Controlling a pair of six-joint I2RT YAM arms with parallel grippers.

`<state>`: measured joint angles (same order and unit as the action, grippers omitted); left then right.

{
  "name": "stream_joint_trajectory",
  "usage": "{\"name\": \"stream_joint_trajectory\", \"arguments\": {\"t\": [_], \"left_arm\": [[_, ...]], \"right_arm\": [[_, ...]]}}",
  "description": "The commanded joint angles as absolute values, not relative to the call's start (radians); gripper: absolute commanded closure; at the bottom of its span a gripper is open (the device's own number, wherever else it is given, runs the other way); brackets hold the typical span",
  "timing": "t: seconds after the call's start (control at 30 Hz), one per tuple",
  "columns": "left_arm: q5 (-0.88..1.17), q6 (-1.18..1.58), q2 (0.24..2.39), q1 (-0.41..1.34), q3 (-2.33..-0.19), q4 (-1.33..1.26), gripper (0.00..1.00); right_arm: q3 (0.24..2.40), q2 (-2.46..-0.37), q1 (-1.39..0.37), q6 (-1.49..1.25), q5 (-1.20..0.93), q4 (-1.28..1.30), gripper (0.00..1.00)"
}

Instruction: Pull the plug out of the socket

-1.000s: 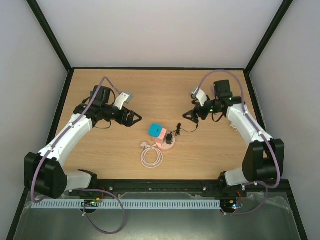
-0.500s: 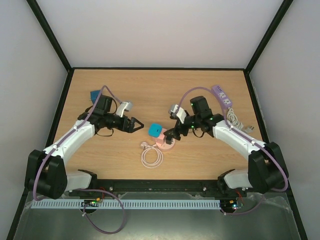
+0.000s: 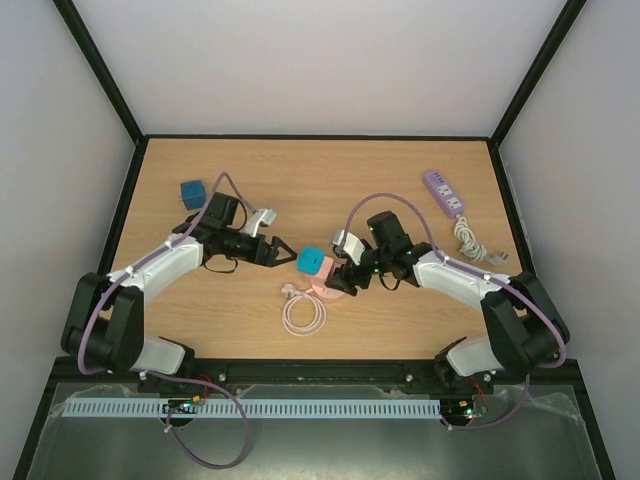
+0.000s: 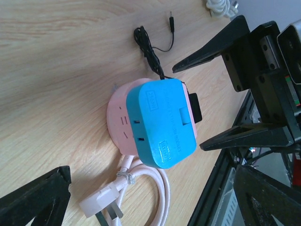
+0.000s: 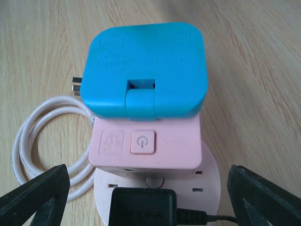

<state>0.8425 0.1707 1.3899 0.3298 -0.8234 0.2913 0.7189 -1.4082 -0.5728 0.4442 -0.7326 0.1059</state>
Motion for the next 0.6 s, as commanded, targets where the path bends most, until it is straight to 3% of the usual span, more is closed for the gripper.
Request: {"name": "stream_joint_trajectory", "arguments": {"t": [0.0, 0.2, 0.57], "left_arm": [[0.902, 0.195, 1.43, 0.351, -0.835, 0.267, 0.04], [0.917, 0.242, 1.474, 0.365, -0.835, 0.214, 0.07], [0.907, 0.264, 1.519, 0.425, -0.85, 0.178, 0.15]], "right_arm": [[0.702, -1.414, -0.593, 0.453, -0.711, 0.029, 0.11], [0.705, -1.428, -0.626, 0.455, -0.675, -0.006, 0.11], [0.718, -1.476, -0.642, 0.462, -0.666, -0.028, 0.24]]}}
